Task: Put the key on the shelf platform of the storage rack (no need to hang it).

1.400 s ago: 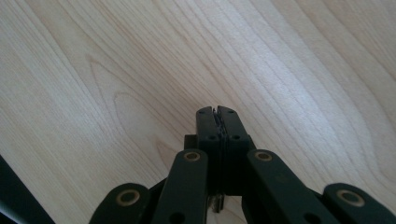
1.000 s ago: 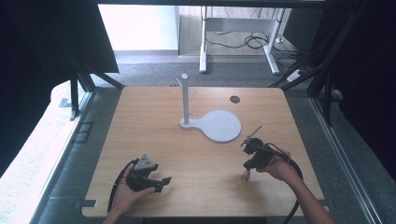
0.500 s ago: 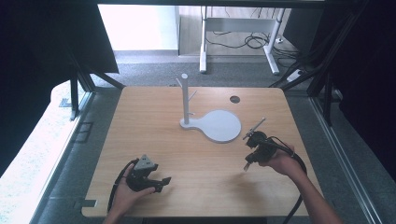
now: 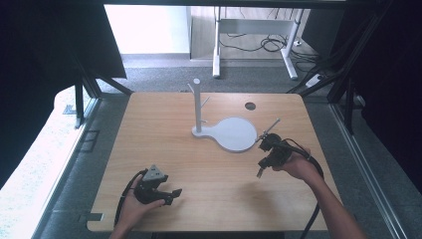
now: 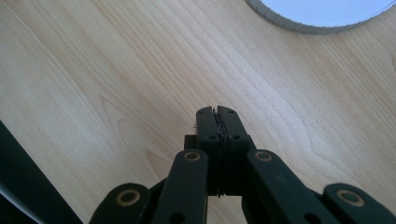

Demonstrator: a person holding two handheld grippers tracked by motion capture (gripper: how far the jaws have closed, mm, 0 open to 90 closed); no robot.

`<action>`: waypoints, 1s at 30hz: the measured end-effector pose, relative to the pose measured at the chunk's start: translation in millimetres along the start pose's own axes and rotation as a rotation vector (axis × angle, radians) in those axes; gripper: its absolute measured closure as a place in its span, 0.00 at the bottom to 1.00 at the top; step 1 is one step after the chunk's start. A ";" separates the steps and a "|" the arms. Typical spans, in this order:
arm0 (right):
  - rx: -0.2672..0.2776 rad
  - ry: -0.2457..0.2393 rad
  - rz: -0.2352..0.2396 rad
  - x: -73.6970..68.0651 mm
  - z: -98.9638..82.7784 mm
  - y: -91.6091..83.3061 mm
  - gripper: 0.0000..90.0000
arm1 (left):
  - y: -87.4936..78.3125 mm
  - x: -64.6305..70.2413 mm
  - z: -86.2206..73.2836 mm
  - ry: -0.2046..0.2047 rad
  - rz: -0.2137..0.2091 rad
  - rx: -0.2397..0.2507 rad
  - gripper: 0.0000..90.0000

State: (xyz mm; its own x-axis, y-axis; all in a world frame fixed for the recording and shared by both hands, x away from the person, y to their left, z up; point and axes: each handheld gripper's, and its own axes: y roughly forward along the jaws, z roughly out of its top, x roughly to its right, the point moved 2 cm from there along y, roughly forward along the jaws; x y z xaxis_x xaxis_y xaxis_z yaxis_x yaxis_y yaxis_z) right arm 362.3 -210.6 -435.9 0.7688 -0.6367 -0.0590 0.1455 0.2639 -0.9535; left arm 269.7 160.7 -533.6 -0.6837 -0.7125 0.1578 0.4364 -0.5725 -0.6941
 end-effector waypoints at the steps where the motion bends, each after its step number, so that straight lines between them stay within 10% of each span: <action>1: 0.000 0.001 -0.001 0.8 1.2 -0.1 1.00 | 0.6 0.4 -0.2 -0.003 -0.002 -0.001 0.26; 30: 0.020 0.018 -0.023 18.2 44.0 -4.9 1.00 | 0.4 0.9 0.3 0.005 -0.002 0.001 0.26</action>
State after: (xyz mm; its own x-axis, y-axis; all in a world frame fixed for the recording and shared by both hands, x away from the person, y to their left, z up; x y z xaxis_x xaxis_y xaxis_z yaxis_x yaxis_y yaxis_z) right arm 403.0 -191.6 -419.3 0.7541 -0.6554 -0.0426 0.1755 0.2637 -0.9485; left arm 269.5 159.7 -533.5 -0.6871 -0.7097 0.1557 0.4357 -0.5739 -0.6934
